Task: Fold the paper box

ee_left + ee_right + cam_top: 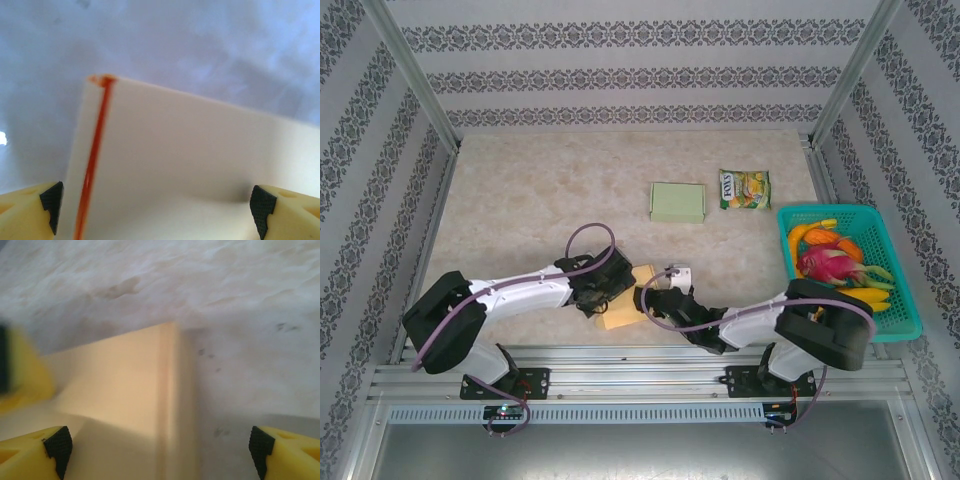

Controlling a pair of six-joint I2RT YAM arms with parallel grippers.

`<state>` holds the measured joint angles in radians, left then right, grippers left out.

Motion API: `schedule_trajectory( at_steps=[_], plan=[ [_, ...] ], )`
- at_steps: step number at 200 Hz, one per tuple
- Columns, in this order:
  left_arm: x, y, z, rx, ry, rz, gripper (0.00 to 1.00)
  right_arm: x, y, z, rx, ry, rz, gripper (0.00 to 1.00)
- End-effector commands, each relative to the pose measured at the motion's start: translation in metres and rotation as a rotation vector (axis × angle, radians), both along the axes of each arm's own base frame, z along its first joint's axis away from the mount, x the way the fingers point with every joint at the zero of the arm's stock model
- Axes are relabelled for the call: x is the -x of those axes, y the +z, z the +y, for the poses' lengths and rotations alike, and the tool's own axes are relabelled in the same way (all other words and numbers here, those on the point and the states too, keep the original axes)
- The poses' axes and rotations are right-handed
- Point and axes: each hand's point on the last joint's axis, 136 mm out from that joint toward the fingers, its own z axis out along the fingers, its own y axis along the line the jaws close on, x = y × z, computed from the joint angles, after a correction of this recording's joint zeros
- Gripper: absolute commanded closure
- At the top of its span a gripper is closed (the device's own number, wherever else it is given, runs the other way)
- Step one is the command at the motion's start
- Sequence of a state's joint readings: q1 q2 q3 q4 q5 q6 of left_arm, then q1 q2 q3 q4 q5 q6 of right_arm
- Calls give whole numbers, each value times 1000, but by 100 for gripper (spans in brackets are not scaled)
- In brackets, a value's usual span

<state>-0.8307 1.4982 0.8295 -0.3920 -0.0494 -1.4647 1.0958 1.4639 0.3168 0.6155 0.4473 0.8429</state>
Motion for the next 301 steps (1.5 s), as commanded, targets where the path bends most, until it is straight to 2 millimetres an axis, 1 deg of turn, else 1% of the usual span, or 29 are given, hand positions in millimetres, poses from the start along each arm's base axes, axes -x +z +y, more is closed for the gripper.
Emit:
schedule_trajectory(
  at_steps=[1, 33, 59, 79, 102, 118, 122, 125, 139, 159, 181, 202, 216, 232, 252, 274, 301],
  plan=[
    [-27, 17, -13, 44, -46, -103, 4, 11, 13, 6, -30, 69, -5, 9],
    [-30, 10, -7, 35, -62, -113, 6, 8, 28, -2, 14, 85, -49, 15],
    [-39, 9, 1, -2, -73, -126, 6, 5, 34, -18, 58, 72, -53, 15],
    [-52, 16, 5, -43, -92, -154, 6, 3, 37, -33, 71, 53, -48, 15],
    [-66, 28, 4, -71, -134, -200, 7, -2, 43, -47, 50, 45, -28, 20],
    [-68, 33, 2, -80, -164, -213, 7, -7, 49, -48, 42, 79, 9, 24],
    [-67, 34, 2, -79, -166, -211, 7, -7, 46, -49, 50, 93, 25, 24],
    [-67, 34, 2, -76, -167, -211, 7, -11, 54, -46, 43, 104, 22, 24],
    [-64, 36, 4, -69, -165, -216, 7, -15, 57, -43, 67, 147, 57, 25],
    [-58, 38, 15, -98, -153, -214, 7, -19, 53, -35, 102, 195, 108, 27],
    [-48, 45, 29, -128, -143, -210, 7, -18, 37, -26, 100, 212, 163, 28],
    [-33, 52, 42, -148, -136, -178, 5, -11, 18, -25, 124, 176, 176, 29],
    [-21, 53, 50, -155, -121, -148, 4, -5, 9, -24, 138, 147, 165, 33],
    [-6, 55, 51, -133, -113, -133, 4, -1, 2, -23, 119, 107, 156, 41],
    [10, 57, 51, -93, -94, -144, 3, 3, -3, -20, 57, 52, 152, 48],
    [22, 55, 54, -61, -82, -165, 3, 5, 1, -12, 6, 3, 129, 48],
    [28, 48, 51, -38, -106, -150, 3, 7, 5, -8, -17, -36, 97, 48]
  ],
)
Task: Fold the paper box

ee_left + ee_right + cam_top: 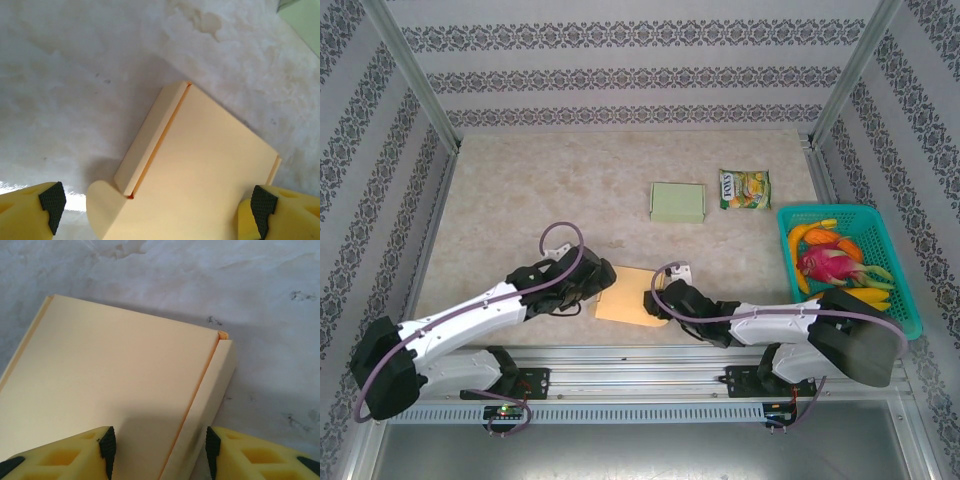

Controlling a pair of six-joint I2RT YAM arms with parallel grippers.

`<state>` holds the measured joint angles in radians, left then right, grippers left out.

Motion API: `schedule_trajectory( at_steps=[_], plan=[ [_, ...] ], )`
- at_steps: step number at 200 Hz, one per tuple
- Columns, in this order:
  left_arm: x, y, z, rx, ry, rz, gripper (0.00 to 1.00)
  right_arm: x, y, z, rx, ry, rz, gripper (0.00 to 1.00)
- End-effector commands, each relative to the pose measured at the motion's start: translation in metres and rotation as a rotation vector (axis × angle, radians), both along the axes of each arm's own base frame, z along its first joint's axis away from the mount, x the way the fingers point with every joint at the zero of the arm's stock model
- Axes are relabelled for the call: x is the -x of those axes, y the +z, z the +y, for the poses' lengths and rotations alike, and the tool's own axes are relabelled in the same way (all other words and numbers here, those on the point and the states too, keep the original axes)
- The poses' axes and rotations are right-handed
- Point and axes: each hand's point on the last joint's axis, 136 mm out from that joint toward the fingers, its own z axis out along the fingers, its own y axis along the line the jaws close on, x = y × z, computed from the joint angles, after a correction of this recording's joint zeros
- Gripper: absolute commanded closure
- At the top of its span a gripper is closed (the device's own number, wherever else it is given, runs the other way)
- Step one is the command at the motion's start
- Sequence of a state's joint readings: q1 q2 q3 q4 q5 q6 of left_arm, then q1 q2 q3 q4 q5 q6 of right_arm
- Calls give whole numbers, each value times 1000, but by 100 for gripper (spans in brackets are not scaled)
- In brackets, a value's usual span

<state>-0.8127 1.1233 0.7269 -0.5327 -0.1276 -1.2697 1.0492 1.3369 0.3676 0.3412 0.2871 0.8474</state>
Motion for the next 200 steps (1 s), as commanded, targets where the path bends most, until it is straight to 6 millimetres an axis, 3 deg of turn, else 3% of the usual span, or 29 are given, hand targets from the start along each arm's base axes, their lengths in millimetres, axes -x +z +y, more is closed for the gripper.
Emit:
schedule_trajectory(
  at_steps=[1, 43, 79, 82, 97, 148, 200],
  plan=[
    [8, -9, 2, -3, 8, 35, 3, -7, 4, -5, -46, -116, -40, 48],
    [4, -25, -22, 25, -38, 91, 2, -9, 9, -4, -79, -161, -58, 49],
    [6, -40, -25, 82, 35, 132, 2, -8, 6, -4, -71, -159, -54, 50],
    [7, -40, -26, 91, 39, 133, 3, -5, -3, -11, -49, -160, -45, 50],
    [10, -43, -27, 105, 56, 142, 3, -4, -6, -12, -42, -160, -41, 50],
    [19, -46, -31, 92, 57, 155, 6, -3, -22, -12, -19, -161, -19, 51],
    [15, -40, -23, 67, 87, 122, 8, -2, -28, -7, -28, -156, -8, 51]
  ],
)
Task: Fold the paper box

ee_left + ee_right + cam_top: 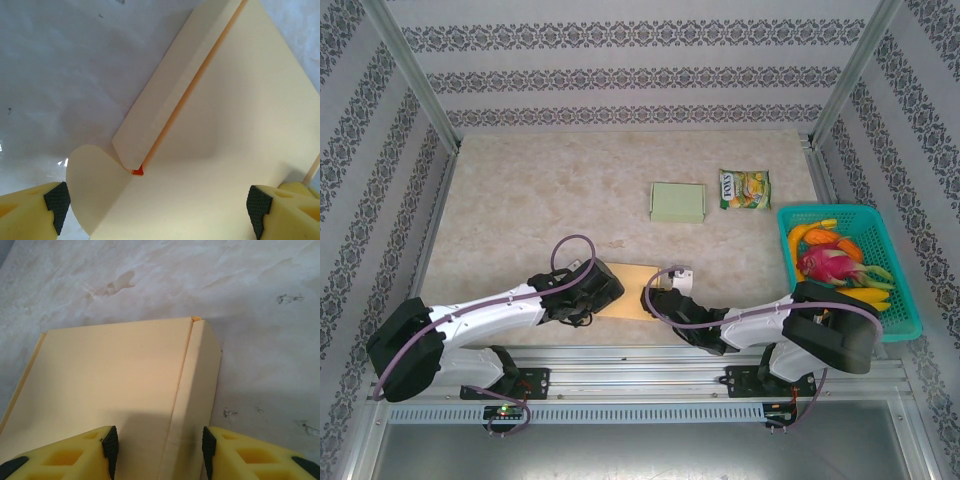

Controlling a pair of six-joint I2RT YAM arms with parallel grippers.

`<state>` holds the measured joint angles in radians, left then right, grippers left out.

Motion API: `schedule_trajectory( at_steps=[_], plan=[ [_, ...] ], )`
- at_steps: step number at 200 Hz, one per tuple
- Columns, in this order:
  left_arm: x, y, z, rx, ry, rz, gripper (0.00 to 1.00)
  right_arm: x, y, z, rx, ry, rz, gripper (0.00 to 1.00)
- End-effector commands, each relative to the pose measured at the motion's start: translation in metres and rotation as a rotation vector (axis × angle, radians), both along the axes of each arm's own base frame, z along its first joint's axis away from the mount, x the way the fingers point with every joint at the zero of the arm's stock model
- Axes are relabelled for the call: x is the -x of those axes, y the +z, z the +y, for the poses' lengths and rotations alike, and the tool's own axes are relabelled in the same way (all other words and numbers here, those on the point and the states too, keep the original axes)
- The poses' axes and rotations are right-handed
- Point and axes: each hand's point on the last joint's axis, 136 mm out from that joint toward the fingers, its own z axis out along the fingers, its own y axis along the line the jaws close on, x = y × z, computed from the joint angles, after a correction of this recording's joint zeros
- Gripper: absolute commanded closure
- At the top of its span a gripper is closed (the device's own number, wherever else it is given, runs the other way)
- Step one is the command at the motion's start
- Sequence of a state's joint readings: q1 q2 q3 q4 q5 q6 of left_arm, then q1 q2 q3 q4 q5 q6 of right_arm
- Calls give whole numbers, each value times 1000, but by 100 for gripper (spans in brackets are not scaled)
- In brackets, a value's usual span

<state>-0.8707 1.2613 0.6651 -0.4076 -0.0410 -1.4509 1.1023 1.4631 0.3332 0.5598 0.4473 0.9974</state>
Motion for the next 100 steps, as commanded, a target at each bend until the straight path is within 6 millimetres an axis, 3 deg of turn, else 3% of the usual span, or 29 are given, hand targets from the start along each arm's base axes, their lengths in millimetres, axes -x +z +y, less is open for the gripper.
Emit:
schedule_trajectory(
  at_steps=[1, 36, 70, 100],
  plan=[
    [-3, 7, 3, -9, 33, -31, 8, 9, -23, -10, 72, 4, 44, 51],
    [-3, 4, -5, 35, 33, -24, 11, 9, -24, -9, 70, 5, 44, 51],
    [-14, 21, 29, -142, 70, -105, 11, 10, -25, -7, 67, 15, 48, 51],
    [-13, 20, 23, -81, 68, -114, 11, 10, -27, -9, 69, 11, 46, 51]
  ],
)
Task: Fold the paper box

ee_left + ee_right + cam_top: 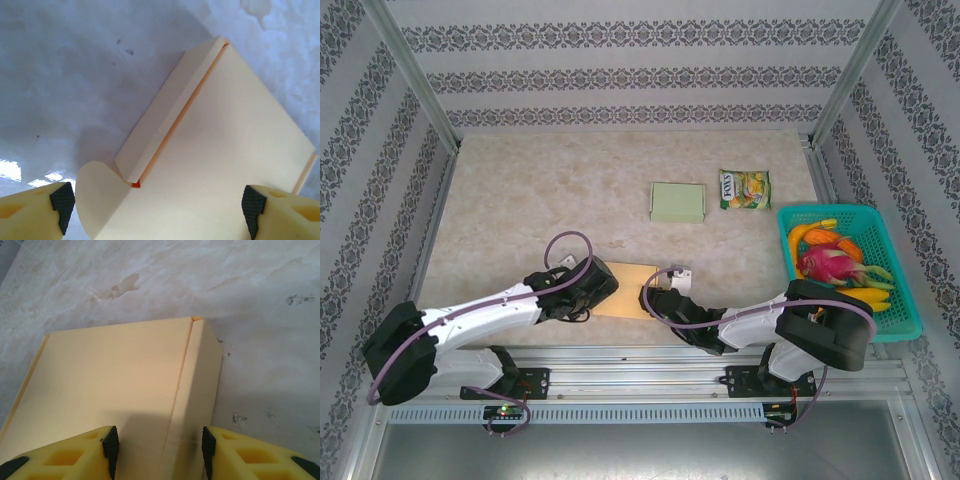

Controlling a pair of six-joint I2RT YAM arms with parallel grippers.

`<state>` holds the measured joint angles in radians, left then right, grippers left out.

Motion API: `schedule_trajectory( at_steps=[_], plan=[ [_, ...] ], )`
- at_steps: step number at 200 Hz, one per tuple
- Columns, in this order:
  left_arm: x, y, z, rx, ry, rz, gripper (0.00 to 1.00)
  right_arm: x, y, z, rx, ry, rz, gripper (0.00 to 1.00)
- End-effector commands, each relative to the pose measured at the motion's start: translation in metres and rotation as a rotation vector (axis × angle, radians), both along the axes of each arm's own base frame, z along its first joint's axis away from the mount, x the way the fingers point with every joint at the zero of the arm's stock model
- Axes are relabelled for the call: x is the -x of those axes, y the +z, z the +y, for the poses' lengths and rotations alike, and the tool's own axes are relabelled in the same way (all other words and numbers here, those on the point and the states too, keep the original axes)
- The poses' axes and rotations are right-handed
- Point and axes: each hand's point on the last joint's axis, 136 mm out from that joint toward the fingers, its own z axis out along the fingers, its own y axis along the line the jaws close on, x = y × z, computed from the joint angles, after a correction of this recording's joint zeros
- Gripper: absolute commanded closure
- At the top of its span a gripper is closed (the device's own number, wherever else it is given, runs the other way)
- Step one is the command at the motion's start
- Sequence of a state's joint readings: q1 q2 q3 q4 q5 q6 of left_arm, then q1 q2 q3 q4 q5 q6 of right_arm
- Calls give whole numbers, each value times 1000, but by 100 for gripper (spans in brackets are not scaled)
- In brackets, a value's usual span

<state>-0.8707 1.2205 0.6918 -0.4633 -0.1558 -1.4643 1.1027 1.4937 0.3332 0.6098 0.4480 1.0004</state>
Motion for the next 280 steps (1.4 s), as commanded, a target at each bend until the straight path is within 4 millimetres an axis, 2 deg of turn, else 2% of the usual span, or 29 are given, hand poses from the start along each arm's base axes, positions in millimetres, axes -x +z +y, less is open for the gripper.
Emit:
schedule_trajectory(
  at_steps=[1, 30, 120, 167, 231, 280],
  plan=[
    [-1, 3, 7, -31, 3, -32, 11, 13, -26, -13, 89, 14, 54, 51],
    [-3, -2, 5, -49, -4, -23, 10, 12, -26, -8, 83, 23, 57, 52],
    [0, -25, -22, 26, -26, 57, 12, 14, -37, -3, 66, 26, 80, 52],
    [5, -12, -47, 93, -79, 53, 13, 14, -40, 1, 59, 27, 86, 53],
    [8, -19, -43, 92, -57, 64, 14, 16, -45, 3, 56, 30, 92, 53],
    [4, -4, -50, 127, -50, 49, 14, 17, -39, 6, 51, 27, 72, 55]
  ],
)
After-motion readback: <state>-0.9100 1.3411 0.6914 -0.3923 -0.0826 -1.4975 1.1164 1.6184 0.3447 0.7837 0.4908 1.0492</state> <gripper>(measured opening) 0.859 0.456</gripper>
